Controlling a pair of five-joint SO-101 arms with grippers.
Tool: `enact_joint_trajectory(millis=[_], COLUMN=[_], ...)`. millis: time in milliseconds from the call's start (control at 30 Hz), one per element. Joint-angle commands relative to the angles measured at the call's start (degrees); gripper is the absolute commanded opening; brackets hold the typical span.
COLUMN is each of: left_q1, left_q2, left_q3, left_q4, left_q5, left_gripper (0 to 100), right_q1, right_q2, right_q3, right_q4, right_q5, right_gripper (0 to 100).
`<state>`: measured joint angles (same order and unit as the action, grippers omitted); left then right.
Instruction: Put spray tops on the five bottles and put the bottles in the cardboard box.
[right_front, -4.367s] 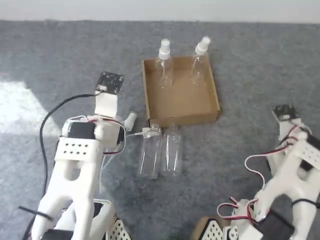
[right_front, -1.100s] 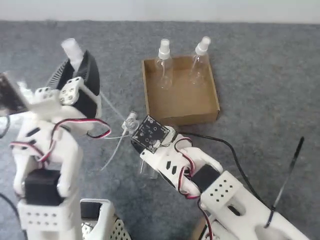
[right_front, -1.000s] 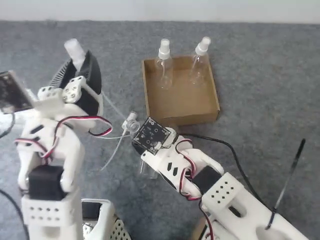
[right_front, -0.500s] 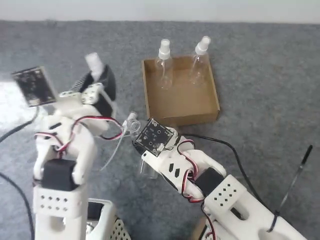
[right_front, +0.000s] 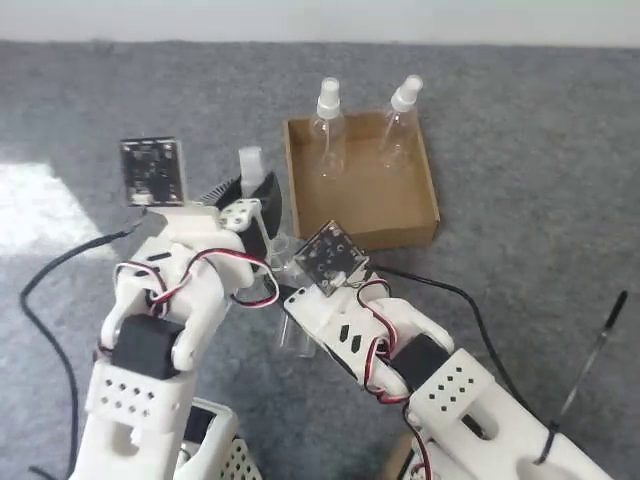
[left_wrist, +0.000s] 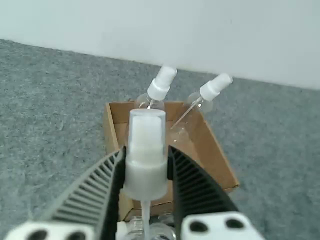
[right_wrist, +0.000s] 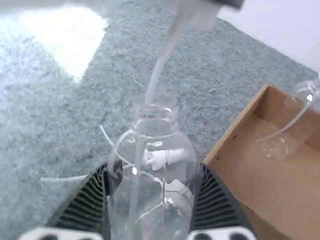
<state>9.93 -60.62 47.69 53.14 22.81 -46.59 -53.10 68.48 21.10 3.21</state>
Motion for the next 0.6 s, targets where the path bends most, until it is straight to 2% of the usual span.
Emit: enact_joint_trajectory(millis=[0, 267, 567], left_q1=[0.18, 3.43, 3.34], left_q2=[0.00, 0.00, 0.00], left_q3=[3.03, 8.22, 10.24], left_q4=[0.00, 0.09, 0.18], left_q5=[-3.25, -5.36, -7.74], left_gripper=[1, 1, 1], right_q1=[1.63, 1.89, 1.98], right_q2=[-2.15, -2.15, -2.15], right_q3=[-0.35, -0.35, 0.09], right_q4=[-1.36, -1.27, -1.71], right_q5=[-5.01, -5.36, -5.36], right_gripper=[0.6, 0.6, 0.6])
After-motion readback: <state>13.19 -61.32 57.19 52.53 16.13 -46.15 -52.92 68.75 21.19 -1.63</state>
